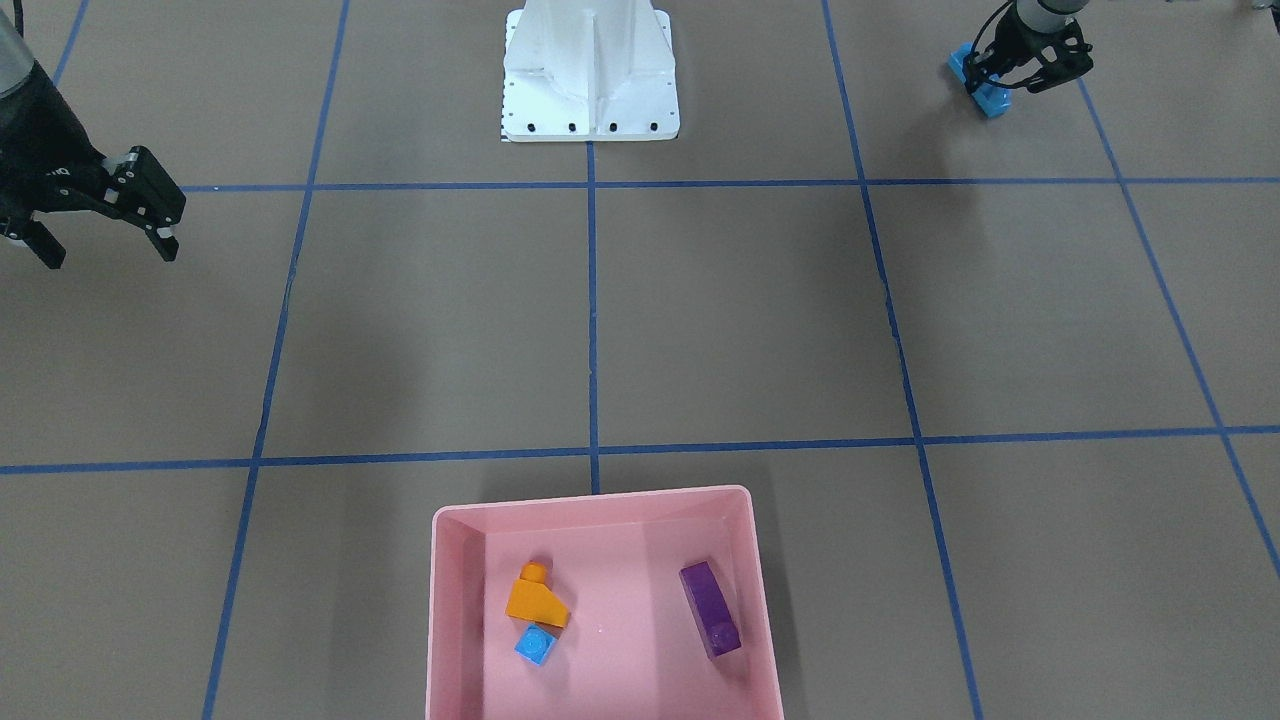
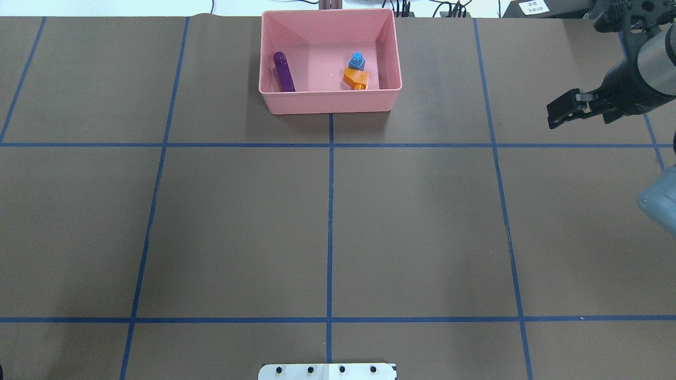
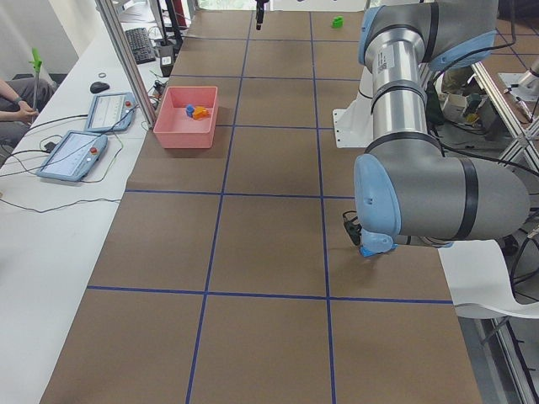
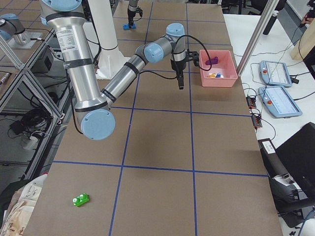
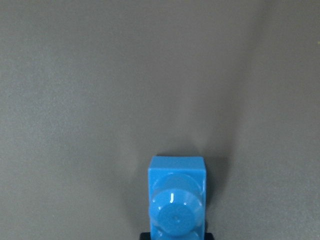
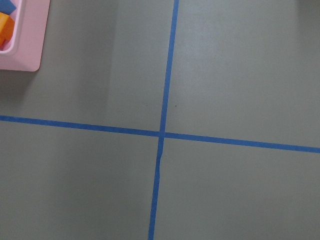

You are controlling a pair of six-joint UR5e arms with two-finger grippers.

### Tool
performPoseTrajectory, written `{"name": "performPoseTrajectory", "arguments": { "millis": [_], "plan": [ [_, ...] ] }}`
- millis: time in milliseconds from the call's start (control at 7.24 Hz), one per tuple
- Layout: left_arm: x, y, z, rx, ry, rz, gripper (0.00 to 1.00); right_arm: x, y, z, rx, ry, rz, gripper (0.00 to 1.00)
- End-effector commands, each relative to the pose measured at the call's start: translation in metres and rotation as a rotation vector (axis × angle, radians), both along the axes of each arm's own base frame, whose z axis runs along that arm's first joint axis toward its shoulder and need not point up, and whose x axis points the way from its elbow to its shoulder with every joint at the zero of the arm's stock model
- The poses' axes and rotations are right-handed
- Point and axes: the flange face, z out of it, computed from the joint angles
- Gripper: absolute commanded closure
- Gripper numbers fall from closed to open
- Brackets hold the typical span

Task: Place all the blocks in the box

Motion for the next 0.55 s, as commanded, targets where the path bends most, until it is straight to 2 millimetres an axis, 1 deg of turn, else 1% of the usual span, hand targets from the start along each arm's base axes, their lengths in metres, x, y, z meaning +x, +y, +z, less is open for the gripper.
{"name": "performPoseTrajectory", "arguments": {
  "millis": [0, 138, 414],
  "plan": [
    [-0.014, -0.002, -0.009, -0.001, 0.045, 0.001, 1.00, -0.001, -0.001, 0.000, -0.001, 0.001, 0.000, 0.01],
    [-0.029, -0.006, -0.028, 0.001, 0.073, 0.006, 1.00, -0.001, -0.001, 0.001, -0.002, 0.001, 0.000, 0.01],
    [-0.029, -0.010, -0.077, -0.009, 0.151, -0.015, 1.00, -0.001, -0.002, 0.005, -0.007, 0.004, -0.004, 0.01]
  ]
}}
